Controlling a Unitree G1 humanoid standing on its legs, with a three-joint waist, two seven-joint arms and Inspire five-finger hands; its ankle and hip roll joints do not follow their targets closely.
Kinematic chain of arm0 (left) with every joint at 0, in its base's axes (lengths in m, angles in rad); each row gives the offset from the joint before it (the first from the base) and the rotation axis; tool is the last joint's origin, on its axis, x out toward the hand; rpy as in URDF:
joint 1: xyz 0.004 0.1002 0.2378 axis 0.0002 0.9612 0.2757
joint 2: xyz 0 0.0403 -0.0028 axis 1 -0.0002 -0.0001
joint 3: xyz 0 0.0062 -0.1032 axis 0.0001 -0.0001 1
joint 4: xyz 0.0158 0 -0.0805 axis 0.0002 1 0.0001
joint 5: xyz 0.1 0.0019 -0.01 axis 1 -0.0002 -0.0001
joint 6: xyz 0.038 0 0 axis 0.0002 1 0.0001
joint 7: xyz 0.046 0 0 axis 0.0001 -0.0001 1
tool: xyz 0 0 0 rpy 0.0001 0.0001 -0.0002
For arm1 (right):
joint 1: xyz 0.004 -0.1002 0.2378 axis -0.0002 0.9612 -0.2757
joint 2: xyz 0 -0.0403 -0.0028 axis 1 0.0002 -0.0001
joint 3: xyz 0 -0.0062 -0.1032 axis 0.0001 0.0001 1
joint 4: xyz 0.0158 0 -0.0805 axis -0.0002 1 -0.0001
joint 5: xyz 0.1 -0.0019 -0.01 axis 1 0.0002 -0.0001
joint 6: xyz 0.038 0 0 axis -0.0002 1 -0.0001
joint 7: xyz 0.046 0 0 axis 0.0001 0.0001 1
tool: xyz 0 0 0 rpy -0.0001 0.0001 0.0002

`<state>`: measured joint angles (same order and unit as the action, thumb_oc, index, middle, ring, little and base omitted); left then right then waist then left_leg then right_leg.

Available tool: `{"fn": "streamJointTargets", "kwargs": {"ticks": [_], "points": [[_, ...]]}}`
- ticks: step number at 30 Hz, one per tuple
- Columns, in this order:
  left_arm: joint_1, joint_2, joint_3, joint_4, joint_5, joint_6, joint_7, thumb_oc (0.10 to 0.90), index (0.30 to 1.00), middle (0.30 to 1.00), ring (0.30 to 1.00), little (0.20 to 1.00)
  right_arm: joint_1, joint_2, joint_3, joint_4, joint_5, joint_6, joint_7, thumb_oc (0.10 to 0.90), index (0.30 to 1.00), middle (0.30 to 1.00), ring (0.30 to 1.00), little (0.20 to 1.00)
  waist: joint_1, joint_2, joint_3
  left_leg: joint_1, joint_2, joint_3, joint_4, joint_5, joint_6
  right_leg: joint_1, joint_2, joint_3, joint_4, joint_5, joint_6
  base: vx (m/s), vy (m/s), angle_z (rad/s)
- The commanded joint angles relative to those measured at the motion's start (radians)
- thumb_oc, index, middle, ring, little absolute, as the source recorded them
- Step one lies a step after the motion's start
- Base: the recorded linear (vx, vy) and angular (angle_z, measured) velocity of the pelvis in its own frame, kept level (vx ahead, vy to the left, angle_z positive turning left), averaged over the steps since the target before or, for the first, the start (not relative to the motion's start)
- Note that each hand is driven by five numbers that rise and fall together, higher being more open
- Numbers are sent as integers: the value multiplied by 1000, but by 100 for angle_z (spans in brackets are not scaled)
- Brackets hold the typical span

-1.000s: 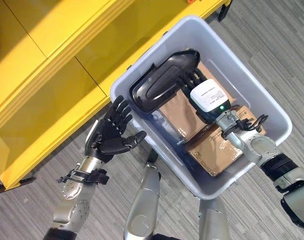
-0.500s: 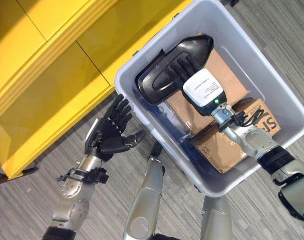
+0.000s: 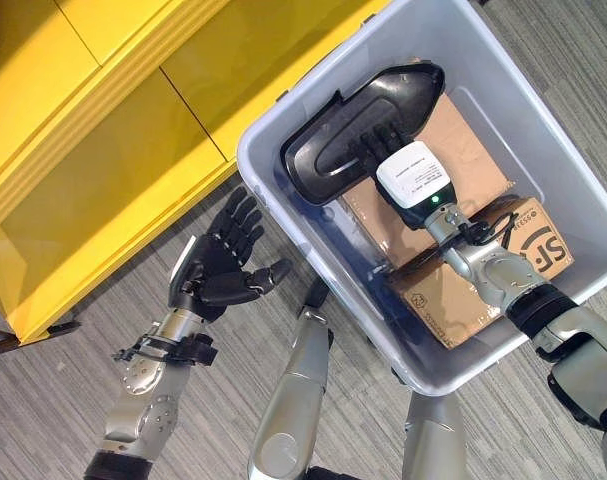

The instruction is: Move parts from the plastic box to the shelf.

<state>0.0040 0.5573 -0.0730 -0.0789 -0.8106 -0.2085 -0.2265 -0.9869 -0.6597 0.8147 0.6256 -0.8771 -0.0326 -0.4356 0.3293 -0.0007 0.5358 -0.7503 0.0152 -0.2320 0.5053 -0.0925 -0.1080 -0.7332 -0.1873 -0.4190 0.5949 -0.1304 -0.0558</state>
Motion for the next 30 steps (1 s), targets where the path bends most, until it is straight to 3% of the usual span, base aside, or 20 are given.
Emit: {"fn": "streamJointTargets", "kwargs": {"ticks": [1,11,18,19,20,21,30], "points": [[-32,27,-16,-107,20,-83,-22,900,1000,1000,1000,1000,-117,4,33,60,53,26,-5,900,1000,1000,1000,1000,18,61,-16,-41,-11,111,-259,220,78,93,61,92,234,-236,16,0,0,0],[-51,29,-37,-97,22,-81,-10,900,1000,1000,1000,1000,-183,25,98,183,112,16,80,900,1000,1000,1000,1000,30,80,-16,-73,-10,106,-244,224,77,59,52,87,263,-244,13,1,-3,1],[-57,33,-48,-94,19,-84,-15,900,1000,1000,1000,1000,-221,36,147,267,162,51,115,900,1000,1000,1000,1000,42,86,-16,-81,-10,101,-242,225,77,52,48,82,273,-246,12,0,0,0],[-58,33,-51,-94,20,-85,-15,900,1000,1000,1000,1000,-226,39,150,279,165,58,126,839,915,915,915,915,44,87,-16,-81,-9,100,-243,225,77,52,47,80,274,-247,13,0,0,0],[-59,33,-54,-94,18,-86,-15,900,1000,1000,1000,1000,-229,40,153,283,164,66,131,561,525,525,525,525,45,88,-16,-81,-9,100,-244,225,77,52,46,79,273,-247,13,0,0,0],[-60,33,-56,-94,18,-87,-13,900,1000,1000,1000,1000,-232,41,156,288,161,72,134,400,300,300,300,300,45,88,-16,-81,-10,100,-244,225,77,52,46,78,271,-247,12,0,0,0],[-70,28,-72,-92,12,-103,-8,900,1000,1000,1000,1000,-234,48,145,402,157,115,34,400,300,300,300,300,45,95,-16,-57,-9,105,-265,228,77,81,47,76,230,-232,19,-8,14,4]]}}
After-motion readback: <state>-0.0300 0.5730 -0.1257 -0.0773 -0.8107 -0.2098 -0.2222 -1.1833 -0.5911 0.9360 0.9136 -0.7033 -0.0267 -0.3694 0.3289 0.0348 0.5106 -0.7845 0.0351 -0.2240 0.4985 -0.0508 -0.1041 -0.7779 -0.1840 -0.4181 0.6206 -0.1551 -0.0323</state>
